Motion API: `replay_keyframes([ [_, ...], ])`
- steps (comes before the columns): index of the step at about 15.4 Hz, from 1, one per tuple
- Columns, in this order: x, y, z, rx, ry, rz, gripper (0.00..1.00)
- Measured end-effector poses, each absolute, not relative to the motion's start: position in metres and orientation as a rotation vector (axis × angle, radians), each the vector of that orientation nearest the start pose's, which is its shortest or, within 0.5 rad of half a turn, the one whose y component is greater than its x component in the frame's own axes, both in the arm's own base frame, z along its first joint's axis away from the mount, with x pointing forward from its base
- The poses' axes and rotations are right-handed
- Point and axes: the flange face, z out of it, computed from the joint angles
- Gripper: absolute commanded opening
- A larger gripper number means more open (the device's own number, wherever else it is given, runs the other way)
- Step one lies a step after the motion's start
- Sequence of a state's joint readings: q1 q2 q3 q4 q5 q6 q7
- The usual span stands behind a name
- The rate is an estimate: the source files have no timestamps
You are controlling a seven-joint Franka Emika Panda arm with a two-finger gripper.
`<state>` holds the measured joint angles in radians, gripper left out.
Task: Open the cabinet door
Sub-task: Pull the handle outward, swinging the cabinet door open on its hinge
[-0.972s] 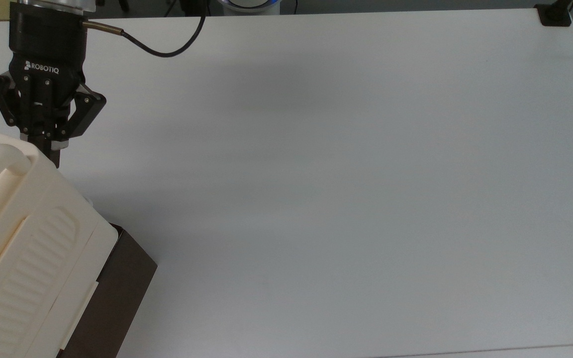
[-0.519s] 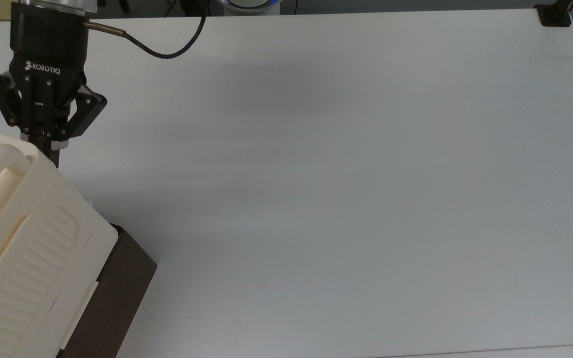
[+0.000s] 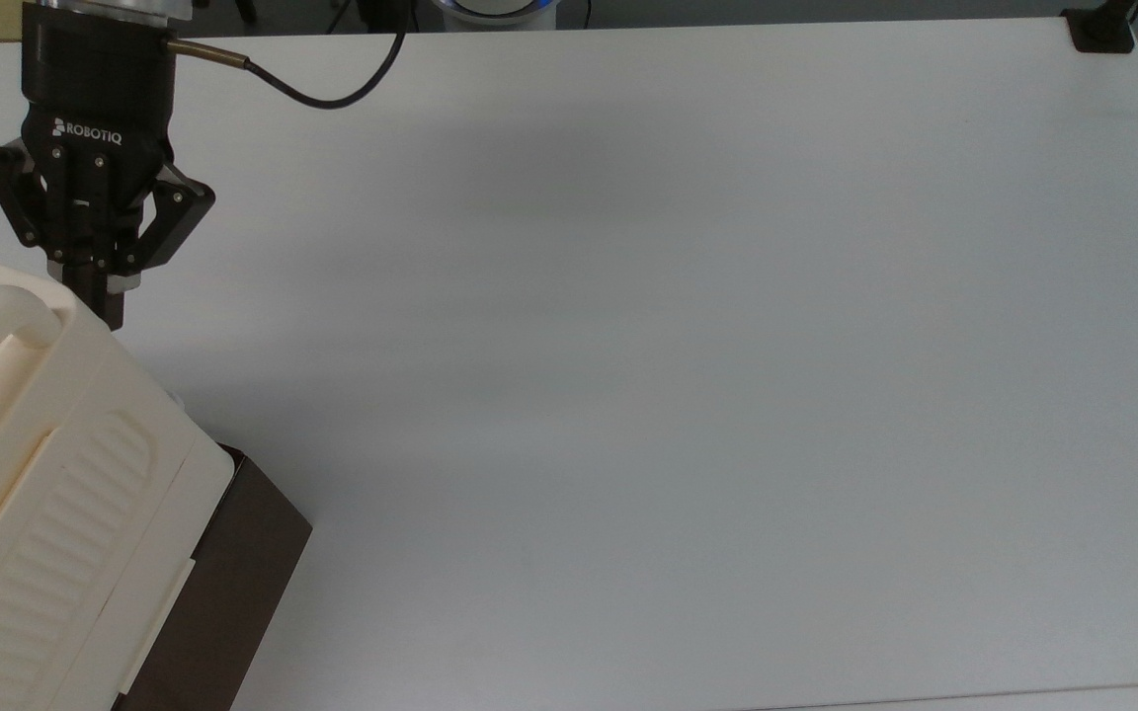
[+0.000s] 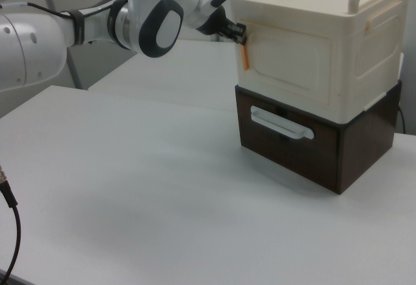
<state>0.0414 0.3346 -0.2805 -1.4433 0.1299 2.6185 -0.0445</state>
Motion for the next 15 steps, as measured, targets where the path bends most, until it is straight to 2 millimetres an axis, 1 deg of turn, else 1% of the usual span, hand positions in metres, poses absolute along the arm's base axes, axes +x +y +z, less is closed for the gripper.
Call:
replay_keyframes([
  [7, 0.681, -0.138, 0.612, -2.994, 0.322, -1.08, 0.16],
  [15, 0.665, -0.144, 0.614, -3.069, 0.187, -0.901, 0.19],
])
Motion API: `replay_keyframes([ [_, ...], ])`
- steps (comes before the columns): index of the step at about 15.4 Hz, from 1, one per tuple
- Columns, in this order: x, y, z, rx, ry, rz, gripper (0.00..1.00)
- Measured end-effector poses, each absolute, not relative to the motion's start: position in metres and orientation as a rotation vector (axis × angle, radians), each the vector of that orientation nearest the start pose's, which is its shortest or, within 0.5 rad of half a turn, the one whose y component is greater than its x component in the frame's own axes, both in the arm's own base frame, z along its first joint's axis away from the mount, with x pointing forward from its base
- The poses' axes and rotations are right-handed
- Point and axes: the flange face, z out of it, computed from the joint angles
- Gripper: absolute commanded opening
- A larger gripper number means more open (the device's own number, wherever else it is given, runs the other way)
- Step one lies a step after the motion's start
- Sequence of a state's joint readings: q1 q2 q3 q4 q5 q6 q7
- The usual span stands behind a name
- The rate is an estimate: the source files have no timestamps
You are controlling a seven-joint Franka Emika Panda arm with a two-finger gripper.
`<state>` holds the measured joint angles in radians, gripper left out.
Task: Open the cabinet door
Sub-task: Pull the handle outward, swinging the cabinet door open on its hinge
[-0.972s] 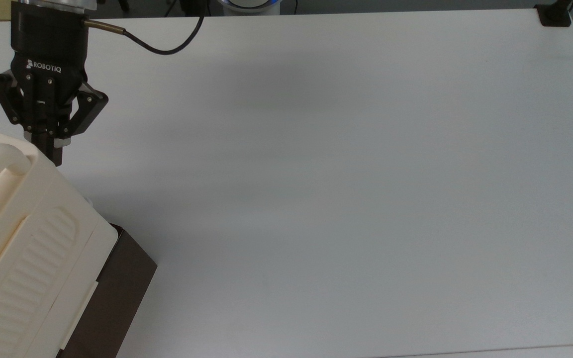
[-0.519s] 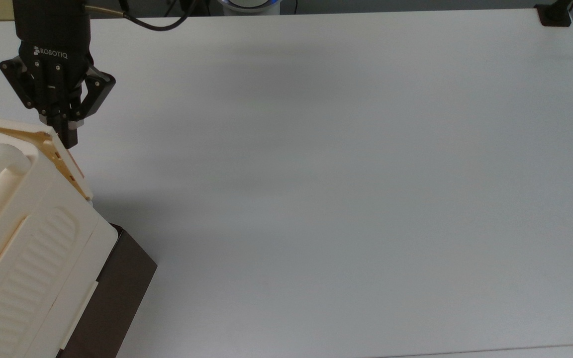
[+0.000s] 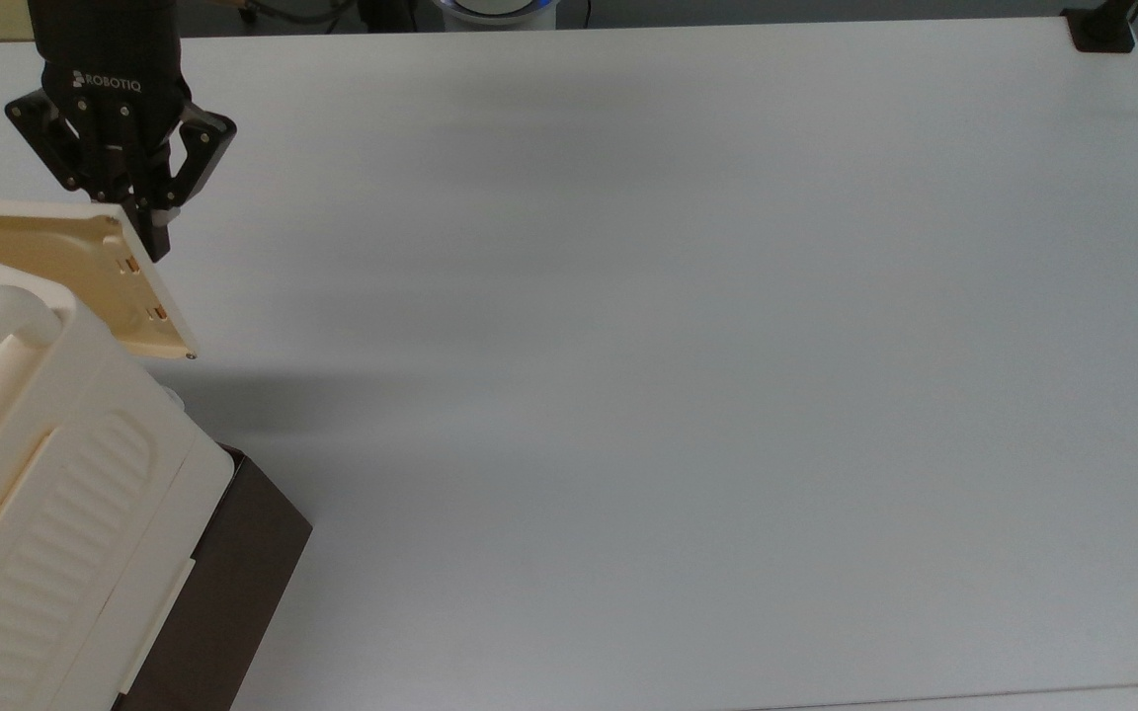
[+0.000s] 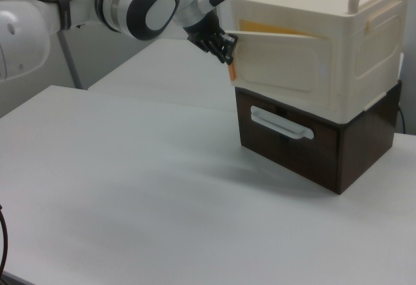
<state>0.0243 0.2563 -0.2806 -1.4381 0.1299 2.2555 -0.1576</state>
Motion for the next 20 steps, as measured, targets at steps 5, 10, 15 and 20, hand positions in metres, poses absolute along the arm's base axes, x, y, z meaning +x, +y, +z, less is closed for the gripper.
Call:
replay_keyframes([
  [5, 0.646, -0.154, 0.62, -3.105, 0.089, -0.754, 0.2],
  [10, 0.616, -0.174, 0.628, -3.108, 0.027, -0.595, 0.25],
  [15, 0.592, -0.197, 0.633, -3.108, 0.01, -0.486, 0.25],
  [20, 0.567, -0.222, 0.637, -3.108, -0.005, -0.41, 0.25],
])
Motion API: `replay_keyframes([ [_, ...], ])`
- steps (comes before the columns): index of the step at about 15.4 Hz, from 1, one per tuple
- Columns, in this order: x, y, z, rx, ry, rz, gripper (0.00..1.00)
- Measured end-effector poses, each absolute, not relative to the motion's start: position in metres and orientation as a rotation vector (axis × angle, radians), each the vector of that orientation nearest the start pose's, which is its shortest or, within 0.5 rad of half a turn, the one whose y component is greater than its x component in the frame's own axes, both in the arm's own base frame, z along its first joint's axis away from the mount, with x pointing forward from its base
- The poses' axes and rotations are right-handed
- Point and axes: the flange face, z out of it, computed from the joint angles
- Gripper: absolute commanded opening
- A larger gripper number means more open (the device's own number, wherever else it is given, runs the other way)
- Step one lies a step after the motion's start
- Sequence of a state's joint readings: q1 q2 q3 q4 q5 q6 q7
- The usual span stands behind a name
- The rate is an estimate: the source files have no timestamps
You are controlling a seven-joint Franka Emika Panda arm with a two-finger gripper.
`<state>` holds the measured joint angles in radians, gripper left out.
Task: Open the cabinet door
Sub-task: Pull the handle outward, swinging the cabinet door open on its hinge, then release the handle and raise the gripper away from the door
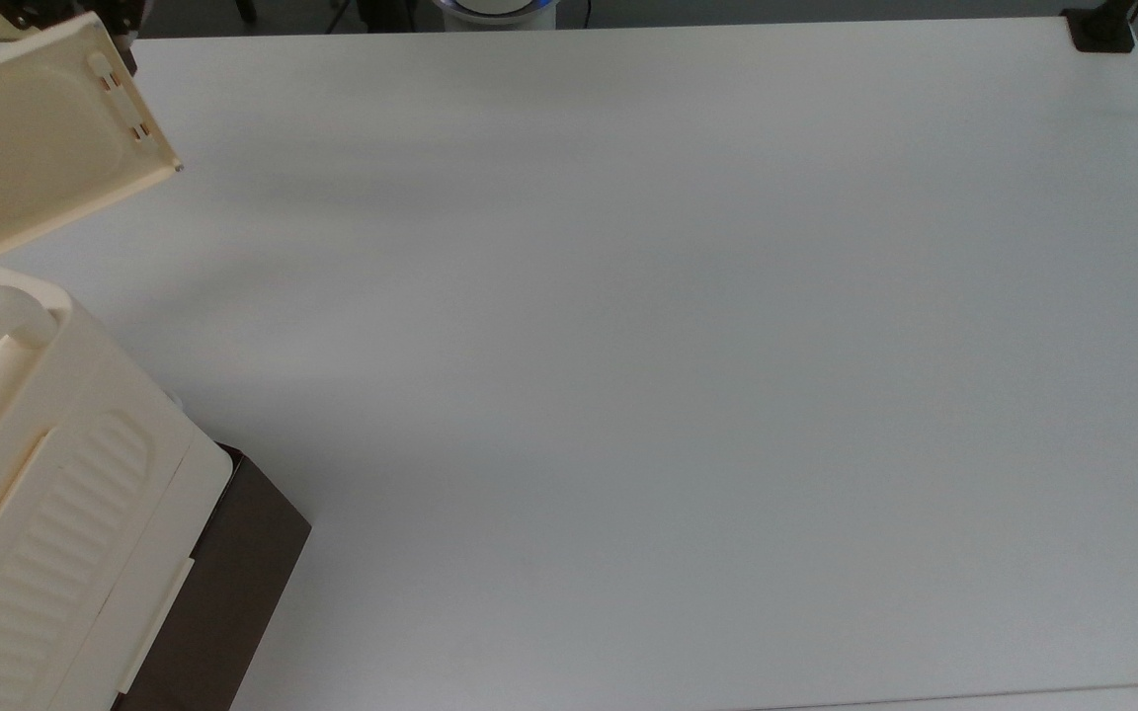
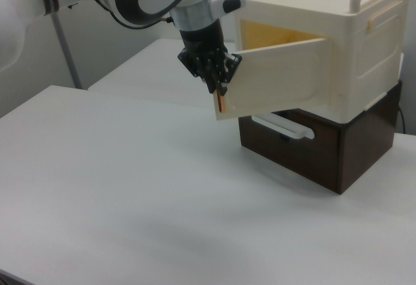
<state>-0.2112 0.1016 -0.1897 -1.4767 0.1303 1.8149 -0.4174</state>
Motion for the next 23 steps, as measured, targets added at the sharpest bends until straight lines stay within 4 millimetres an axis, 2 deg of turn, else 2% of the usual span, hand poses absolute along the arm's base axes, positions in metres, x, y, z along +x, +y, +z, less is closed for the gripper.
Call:
replay_keyframes([
  [4, 0.548, -0.251, 0.641, -3.114, 0.012, -0.396, 0.25],
  [5, 0.544, -0.258, 0.641, -3.116, 0.025, -0.394, 0.28],
  [6, 0.54, -0.265, 0.641, -3.119, 0.033, -0.393, 0.39],
  [8, 0.533, -0.278, 0.64, -3.124, 0.02, -0.387, 0.71],
  [9, 0.529, -0.284, 0.64, -3.126, 0.013, -0.38, 1.0],
  [12, 0.518, -0.305, 0.642, -3.136, 0.023, -0.386, 1.0],
  [16, 0.503, -0.323, 0.65, -3.143, 0.071, -0.402, 1.0],
  [19, 0.483, -0.336, 0.661, -3.14, 0.12, -0.394, 1.0],
  [23, 0.463, -0.34, 0.681, -3.142, 0.148, -0.426, 1.0],
])
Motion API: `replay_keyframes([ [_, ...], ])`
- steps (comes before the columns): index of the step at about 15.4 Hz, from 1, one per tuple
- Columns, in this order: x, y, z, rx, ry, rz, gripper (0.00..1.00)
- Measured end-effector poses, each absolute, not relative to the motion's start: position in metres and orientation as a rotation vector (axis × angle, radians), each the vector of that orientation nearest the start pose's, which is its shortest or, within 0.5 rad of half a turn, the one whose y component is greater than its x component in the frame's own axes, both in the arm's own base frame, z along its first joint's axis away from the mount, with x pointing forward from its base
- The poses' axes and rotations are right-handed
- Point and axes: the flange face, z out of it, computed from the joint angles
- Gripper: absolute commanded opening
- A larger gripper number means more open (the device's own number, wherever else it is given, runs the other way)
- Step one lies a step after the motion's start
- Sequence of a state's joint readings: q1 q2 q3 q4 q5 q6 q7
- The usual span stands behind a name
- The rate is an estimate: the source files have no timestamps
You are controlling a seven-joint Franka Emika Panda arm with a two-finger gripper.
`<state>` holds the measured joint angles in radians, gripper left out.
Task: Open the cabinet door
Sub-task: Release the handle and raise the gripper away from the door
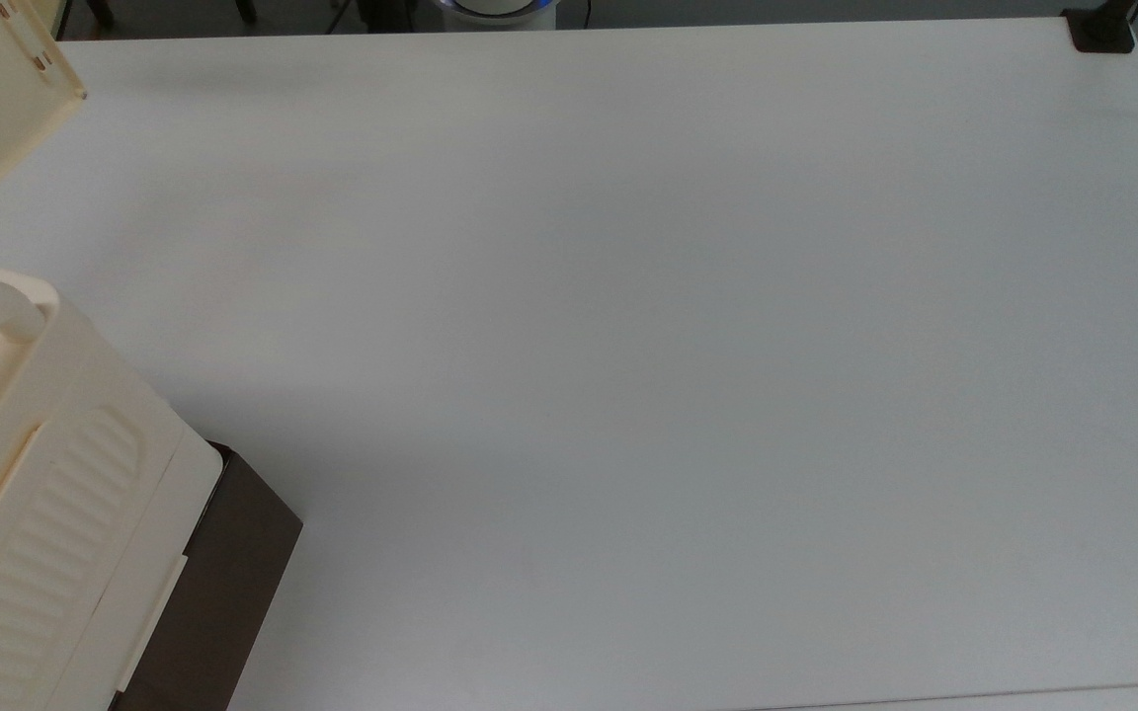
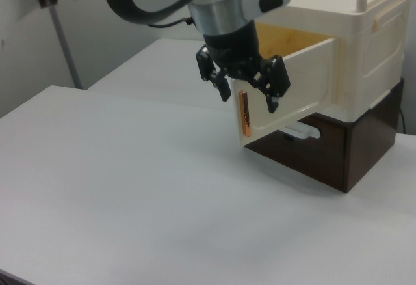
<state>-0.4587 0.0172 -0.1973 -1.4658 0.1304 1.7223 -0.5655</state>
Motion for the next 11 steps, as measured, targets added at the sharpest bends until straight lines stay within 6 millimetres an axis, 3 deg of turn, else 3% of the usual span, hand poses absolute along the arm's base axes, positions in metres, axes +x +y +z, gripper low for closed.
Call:
replay_keyframes([
  [5, 0.459, -0.313, 0.698, -3.098, 0.133, -0.426, 1.0],
  [7, 0.471, -0.282, 0.704, -3.075, 0.16, -0.422, 1.0],
  [11, 0.511, -0.199, 0.706, -3.025, 0.214, -0.4, 1.0],
])
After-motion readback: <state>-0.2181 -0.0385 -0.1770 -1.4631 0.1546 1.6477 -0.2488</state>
